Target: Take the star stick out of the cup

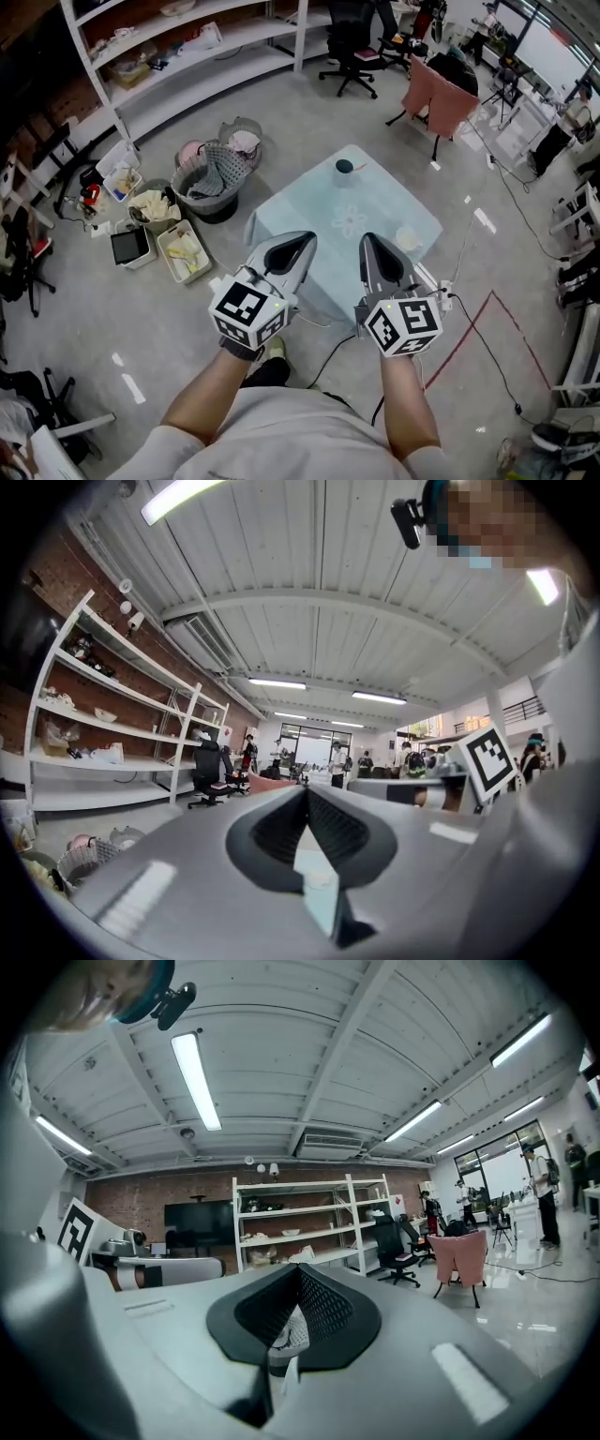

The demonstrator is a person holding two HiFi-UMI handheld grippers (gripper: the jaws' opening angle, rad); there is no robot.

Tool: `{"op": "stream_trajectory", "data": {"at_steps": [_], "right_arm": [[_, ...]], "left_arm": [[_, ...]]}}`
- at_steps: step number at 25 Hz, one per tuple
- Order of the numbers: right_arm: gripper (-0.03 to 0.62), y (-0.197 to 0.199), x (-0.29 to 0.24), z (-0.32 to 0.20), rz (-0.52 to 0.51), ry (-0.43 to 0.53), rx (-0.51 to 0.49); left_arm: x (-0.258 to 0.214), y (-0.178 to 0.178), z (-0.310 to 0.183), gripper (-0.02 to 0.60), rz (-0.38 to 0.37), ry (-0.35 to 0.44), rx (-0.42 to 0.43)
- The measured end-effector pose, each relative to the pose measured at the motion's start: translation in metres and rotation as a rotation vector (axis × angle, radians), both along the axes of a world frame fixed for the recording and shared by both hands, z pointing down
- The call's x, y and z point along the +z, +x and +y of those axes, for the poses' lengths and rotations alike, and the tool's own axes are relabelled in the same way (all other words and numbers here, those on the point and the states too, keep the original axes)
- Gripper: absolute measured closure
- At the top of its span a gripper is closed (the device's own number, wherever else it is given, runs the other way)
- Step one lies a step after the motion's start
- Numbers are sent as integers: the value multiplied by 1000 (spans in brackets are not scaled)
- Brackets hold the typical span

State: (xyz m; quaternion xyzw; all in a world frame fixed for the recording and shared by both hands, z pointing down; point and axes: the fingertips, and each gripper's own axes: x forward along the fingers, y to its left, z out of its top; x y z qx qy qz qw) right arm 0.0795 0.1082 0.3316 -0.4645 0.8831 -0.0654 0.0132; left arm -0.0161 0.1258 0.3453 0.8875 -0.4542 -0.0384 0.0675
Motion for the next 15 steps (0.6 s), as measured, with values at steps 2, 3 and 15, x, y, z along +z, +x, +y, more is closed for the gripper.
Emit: {"op": "stream_trajectory", "data": {"at_steps": [2,3,15], "right_arm": [[582,-12,7,-19,7,-12,29],[582,-16,10,-27,8,-18,44],[580,-19,34,-92,9,-116,156]], "left_arm": [[6,-8,-18,575,-9,0,34],[10,-10,-26,575,-15,0,50],[30,-13,-88,575,2,-1,144]]}}
